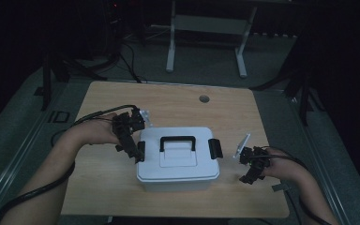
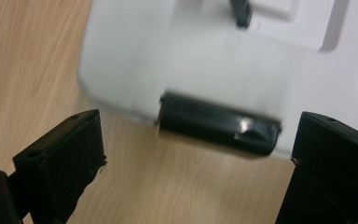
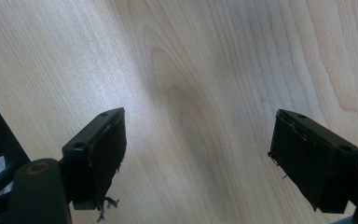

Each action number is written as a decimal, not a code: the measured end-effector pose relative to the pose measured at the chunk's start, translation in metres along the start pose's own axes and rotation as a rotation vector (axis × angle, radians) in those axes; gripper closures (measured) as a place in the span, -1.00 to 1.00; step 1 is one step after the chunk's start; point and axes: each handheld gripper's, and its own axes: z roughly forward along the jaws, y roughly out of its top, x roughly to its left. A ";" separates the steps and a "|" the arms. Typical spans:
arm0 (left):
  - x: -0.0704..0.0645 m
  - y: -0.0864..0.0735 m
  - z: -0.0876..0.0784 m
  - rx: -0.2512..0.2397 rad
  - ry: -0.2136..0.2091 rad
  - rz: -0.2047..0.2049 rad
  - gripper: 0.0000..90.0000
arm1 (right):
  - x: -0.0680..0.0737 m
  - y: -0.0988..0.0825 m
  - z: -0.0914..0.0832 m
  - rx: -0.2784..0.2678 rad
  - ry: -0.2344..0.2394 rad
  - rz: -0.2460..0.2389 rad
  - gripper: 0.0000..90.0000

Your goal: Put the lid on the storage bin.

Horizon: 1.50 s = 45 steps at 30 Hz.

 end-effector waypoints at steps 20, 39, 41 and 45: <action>-0.002 -0.060 0.006 -0.044 0.011 -0.069 -0.96 | -0.001 -0.005 0.001 -0.013 -0.003 0.019 -0.60; -0.006 -0.104 0.025 -0.025 0.009 -0.116 -0.96 | -0.002 -0.007 0.004 -0.025 -0.009 0.036 -0.60; -0.007 -0.108 0.028 -0.028 0.008 -0.109 -0.96 | -0.002 -0.007 0.004 -0.026 -0.009 0.036 -0.60; -0.006 -0.113 0.032 -0.058 0.001 -0.122 -0.96 | -0.002 -0.007 0.005 -0.034 -0.009 0.037 -0.60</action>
